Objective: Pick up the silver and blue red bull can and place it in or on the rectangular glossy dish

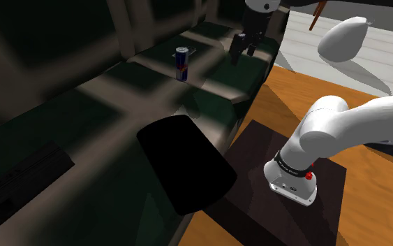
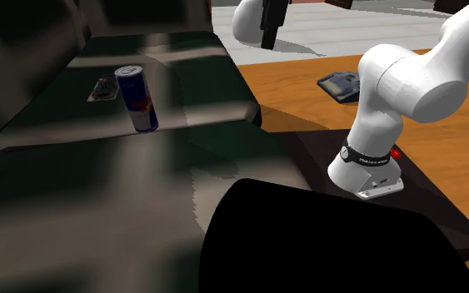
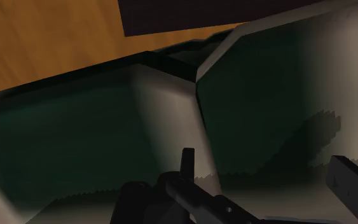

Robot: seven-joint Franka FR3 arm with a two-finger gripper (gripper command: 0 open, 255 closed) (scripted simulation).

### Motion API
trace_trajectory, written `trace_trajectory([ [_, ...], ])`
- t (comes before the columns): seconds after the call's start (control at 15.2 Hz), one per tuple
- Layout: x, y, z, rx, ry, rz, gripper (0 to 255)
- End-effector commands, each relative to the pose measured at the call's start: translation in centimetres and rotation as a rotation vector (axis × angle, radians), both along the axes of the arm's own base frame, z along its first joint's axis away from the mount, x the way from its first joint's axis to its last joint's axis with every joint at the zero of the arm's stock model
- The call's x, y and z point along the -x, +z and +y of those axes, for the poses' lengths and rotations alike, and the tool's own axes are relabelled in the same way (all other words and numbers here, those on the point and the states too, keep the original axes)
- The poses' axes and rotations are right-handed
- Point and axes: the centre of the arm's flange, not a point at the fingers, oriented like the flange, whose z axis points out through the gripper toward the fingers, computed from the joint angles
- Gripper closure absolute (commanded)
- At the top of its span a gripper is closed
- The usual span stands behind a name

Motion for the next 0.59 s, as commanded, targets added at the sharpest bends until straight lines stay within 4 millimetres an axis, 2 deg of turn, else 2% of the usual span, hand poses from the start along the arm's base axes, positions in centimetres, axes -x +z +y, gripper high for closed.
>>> trace_trajectory([
  [0.0, 0.0, 0.0, 0.0, 0.0, 0.0, 0.0, 0],
  [0.53, -11.1, -1.4, -1.6, -0.048, 0.04, 0.044, 0],
])
